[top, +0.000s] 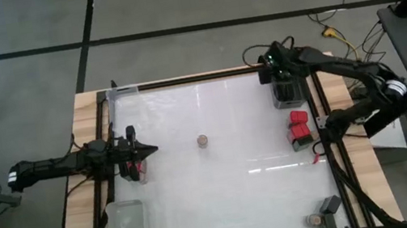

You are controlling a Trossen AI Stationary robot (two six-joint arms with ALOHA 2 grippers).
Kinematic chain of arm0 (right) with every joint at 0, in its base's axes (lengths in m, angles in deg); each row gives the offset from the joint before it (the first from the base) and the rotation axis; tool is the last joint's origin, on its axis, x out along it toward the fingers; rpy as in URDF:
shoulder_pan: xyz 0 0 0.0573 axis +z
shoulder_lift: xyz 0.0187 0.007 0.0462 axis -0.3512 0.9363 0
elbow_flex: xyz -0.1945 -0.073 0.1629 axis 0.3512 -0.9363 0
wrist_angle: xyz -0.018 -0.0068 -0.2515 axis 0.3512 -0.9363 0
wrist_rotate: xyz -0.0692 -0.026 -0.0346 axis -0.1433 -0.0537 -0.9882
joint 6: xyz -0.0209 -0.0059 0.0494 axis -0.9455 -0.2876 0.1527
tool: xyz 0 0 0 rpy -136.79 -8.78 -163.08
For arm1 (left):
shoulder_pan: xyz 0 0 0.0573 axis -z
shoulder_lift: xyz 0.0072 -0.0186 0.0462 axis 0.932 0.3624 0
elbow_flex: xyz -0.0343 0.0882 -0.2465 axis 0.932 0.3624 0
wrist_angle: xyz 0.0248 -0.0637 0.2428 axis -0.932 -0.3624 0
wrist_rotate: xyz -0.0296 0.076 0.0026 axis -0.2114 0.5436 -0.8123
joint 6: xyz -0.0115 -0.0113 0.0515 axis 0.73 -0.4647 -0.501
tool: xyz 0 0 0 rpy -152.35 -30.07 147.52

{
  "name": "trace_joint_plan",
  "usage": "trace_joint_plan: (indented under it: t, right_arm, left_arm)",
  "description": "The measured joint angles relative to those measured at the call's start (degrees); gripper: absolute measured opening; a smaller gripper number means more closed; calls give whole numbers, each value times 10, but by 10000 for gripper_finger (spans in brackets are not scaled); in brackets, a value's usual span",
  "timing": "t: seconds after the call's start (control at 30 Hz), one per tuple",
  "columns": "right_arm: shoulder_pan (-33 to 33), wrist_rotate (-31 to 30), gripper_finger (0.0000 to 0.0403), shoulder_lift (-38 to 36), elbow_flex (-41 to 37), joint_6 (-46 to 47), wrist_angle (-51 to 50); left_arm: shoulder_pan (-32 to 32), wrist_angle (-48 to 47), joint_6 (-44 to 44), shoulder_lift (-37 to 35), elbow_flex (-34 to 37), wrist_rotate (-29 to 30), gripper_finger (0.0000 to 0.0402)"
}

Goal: Sort spices by type
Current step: Adjust the black seasoning cans in the black bin

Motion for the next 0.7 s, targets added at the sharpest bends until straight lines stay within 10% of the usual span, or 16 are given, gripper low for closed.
trace_joint_plan:
  t: [0.47, 0.7]
  right_arm:
    - [-78, 79, 146, 84, 59, -42, -63]
    - [-87, 79, 151, 85, 54, -31, -107]
  left_arm:
    - [0, 0, 0, 0, 0, 0, 0]
    - [0, 0, 0, 0, 0, 0, 0]
